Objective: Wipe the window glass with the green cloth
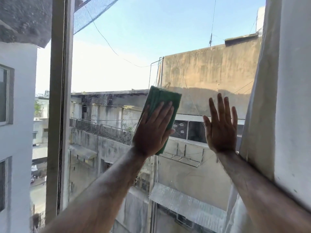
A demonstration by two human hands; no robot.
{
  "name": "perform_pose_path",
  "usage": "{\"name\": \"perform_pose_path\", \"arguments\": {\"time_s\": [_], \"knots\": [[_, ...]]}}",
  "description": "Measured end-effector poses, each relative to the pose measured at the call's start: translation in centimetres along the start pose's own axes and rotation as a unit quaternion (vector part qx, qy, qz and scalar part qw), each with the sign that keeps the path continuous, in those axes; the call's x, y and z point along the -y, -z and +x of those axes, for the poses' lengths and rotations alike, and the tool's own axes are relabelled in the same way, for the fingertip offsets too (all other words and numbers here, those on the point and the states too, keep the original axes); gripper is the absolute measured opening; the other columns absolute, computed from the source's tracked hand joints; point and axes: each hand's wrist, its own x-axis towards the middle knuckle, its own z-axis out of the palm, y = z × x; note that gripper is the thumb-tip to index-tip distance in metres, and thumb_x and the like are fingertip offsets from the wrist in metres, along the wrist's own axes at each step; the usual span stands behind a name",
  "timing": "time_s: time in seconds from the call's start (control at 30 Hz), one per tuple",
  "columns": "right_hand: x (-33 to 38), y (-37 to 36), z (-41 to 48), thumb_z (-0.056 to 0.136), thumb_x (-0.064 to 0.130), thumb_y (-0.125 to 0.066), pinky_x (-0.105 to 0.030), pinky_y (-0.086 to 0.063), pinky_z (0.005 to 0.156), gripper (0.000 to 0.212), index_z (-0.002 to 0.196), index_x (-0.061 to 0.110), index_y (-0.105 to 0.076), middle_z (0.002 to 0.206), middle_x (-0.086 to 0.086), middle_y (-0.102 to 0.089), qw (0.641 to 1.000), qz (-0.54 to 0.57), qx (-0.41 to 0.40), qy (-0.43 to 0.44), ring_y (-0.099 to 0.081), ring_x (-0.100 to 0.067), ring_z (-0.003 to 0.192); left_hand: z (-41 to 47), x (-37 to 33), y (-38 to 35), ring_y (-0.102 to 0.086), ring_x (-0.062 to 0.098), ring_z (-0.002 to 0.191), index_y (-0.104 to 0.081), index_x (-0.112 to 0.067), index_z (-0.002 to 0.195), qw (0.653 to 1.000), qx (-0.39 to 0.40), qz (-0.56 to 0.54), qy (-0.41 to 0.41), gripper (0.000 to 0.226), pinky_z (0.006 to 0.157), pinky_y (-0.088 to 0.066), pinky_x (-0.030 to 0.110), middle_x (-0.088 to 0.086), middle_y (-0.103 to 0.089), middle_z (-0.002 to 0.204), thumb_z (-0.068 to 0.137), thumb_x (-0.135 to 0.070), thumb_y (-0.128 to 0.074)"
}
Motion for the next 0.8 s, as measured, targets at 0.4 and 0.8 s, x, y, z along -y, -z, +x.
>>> {"name": "perform_pose_path", "arguments": {"time_s": [0.4,0.8], "knots": [[-0.2,-0.1,-0.2,0.115,0.046,-0.02,-0.052,-0.016,0.137,0.06,0.171,0.024,-0.02,0.181,-0.006,-0.017,1.0,-0.004,-0.003,-0.004,-0.012,-0.023,0.169,-1.9,4.5,1.4,-0.022,0.03,0.16,-0.026,-0.007,0.163,0.972,-0.027,0.003,0.235,0.064,0.129,-0.021,0.06,0.013,-0.028,0.171,0.11,-0.042,-0.037],[-0.8,-0.6,-0.1,0.117,0.037,-0.023,-0.051,-0.017,0.137,0.057,0.171,0.017,-0.023,0.18,-0.007,-0.022,1.0,0.015,-0.021,0.004,-0.017,-0.024,0.168,7.5,-3.2,-0.8,-0.019,0.031,0.161,-0.031,-0.01,0.162,0.996,-0.04,-0.03,0.074,0.057,0.128,-0.025,0.059,0.01,-0.029,0.171,0.113,-0.041,-0.031]]}}
